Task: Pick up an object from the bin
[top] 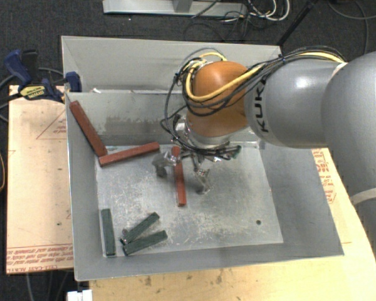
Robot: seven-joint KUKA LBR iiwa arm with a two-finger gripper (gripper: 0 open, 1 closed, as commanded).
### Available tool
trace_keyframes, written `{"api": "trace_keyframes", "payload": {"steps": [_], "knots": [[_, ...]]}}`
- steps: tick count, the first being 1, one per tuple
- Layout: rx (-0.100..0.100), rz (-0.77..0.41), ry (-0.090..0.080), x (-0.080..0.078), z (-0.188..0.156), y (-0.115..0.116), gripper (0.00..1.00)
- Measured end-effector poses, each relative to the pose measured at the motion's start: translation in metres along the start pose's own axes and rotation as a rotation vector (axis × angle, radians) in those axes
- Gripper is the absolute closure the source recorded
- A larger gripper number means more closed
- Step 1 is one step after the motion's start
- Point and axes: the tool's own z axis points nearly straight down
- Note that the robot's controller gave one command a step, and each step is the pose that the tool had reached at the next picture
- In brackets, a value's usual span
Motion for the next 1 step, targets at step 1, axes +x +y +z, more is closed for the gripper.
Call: {"api": "trace_keyframes", "payload": {"steps": [1], "knots": [[0.001, 0.001, -0.001, -0.0004, -0.001, -0.0005, 1.0]]}}
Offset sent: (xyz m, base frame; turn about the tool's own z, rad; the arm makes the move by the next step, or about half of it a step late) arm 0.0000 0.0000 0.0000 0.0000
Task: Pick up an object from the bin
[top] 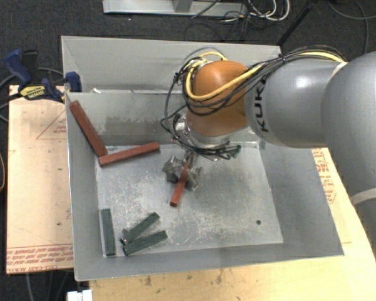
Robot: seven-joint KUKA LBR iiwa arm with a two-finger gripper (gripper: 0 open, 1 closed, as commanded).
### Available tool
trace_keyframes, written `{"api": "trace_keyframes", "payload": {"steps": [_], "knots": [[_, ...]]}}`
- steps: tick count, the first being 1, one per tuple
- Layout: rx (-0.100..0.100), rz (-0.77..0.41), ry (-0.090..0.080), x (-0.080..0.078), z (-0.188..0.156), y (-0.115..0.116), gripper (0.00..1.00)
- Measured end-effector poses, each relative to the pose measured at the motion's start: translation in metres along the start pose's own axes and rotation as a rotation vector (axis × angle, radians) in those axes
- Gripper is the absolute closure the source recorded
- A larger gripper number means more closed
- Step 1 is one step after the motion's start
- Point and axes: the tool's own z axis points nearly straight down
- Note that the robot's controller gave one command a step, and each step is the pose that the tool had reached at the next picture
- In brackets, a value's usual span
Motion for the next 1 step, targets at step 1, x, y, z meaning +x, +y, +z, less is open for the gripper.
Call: {"api": "trace_keyframes", "payload": {"steps": [1], "knots": [[0.003, 0.002, -0.002, -0.0019, -0.0341, -0.0009, 1.0]]}}
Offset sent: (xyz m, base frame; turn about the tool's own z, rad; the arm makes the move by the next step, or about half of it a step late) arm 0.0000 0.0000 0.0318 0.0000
